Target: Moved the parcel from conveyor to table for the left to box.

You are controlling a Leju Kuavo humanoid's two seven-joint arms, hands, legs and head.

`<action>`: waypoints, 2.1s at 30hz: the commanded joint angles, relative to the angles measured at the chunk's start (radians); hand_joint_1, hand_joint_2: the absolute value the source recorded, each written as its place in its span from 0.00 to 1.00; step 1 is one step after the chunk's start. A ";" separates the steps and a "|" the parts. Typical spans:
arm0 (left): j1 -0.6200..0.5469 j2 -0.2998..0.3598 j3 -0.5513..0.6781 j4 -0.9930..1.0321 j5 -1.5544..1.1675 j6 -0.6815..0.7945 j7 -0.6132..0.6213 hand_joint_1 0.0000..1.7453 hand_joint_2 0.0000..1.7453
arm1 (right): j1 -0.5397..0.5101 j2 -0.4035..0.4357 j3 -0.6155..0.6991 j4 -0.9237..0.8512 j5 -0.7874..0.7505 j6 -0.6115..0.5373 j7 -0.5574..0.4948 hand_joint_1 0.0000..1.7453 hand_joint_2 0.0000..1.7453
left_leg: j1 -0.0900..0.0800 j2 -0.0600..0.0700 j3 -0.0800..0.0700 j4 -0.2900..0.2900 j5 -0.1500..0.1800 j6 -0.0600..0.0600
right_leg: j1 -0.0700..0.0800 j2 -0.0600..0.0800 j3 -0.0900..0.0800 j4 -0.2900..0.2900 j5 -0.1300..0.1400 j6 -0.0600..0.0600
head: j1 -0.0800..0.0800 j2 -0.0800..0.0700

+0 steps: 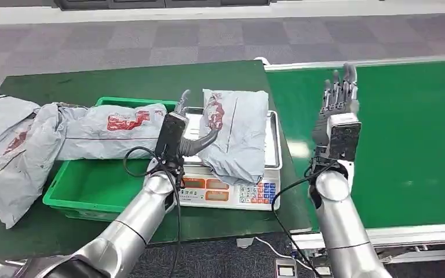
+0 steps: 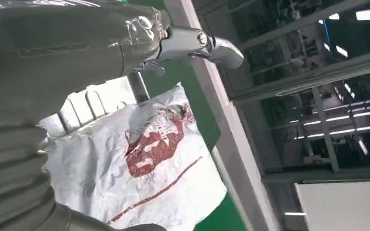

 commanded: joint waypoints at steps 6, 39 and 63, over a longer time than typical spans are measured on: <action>-0.146 0.060 -0.480 0.260 -0.418 -0.227 0.316 0.00 1.00 | 0.023 -0.093 -0.133 0.117 0.011 0.011 0.193 0.00 1.00 | 0.000 0.000 0.002 -0.001 -0.001 0.001 | 0.000 -0.001 0.004 -0.002 -0.001 0.000 | 0.000 0.000; -0.239 0.075 -0.695 0.413 -0.741 -0.729 0.307 1.00 1.00 | 0.001 -0.073 -0.149 0.207 0.095 0.162 0.096 0.00 1.00 | -0.001 -0.002 0.013 -0.002 -0.002 0.004 | -0.001 -0.005 0.018 -0.003 -0.002 0.003 | 0.000 0.000; -0.354 0.107 -0.216 -0.044 -0.523 -0.406 0.230 1.00 1.00 | 0.046 -0.103 -0.198 0.152 0.095 0.271 0.113 0.00 1.00 | 0.000 -0.004 0.004 0.002 -0.001 0.002 | 0.000 -0.005 0.008 0.001 -0.002 0.003 | 0.000 0.000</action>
